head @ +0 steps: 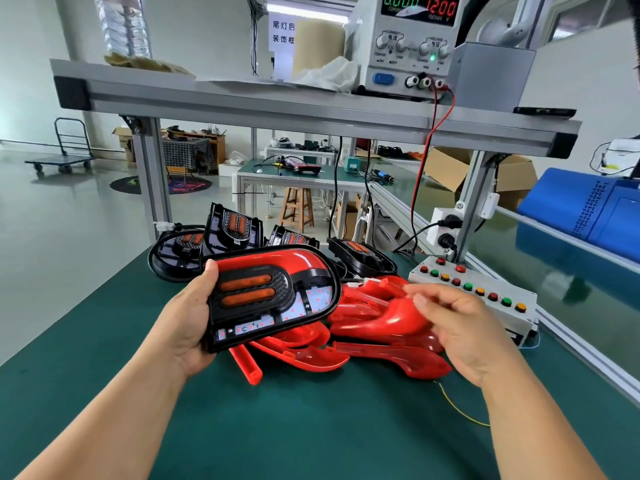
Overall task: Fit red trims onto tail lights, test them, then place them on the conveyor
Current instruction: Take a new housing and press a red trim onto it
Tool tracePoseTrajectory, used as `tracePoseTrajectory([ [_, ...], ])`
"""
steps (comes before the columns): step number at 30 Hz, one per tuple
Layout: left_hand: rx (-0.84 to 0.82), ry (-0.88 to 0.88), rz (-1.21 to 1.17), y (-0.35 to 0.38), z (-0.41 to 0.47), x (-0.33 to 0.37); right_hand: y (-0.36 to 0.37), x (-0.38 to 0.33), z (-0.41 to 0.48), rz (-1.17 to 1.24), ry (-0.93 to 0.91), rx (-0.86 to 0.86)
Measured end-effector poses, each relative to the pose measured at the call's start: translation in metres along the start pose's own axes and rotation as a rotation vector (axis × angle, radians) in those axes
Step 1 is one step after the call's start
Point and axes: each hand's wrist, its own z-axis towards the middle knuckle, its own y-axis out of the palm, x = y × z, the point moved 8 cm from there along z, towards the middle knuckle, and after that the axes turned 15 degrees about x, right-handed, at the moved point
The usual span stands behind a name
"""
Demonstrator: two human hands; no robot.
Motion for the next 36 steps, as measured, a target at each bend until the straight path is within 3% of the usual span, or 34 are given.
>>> tracePoseTrajectory([
  [6, -0.001, -0.004, -0.003, 0.0, -0.002, 0.004, -0.039, -0.018, 0.013, 0.507, -0.005, 0.278],
  [10, -0.03, -0.014, 0.044, 0.007, -0.005, 0.0, -0.03, -0.03, 0.008, 0.775, -0.007, 0.22],
  [15, -0.119, 0.01, 0.208, 0.022, -0.014, -0.011, 0.043, -0.022, -0.019, 0.601, 0.008, -0.08],
  [20, -0.131, 0.027, 0.284, 0.026, -0.018, -0.015, 0.064, -0.016, -0.032, 0.49, 0.021, -0.169],
  [26, -0.115, -0.005, 0.249, 0.021, -0.018, -0.013, 0.062, -0.011, -0.029, 0.558, 0.054, -0.174],
  [36, -0.096, -0.003, 0.188, 0.021, -0.015, -0.013, 0.062, -0.018, -0.039, -0.03, -0.373, -0.025],
])
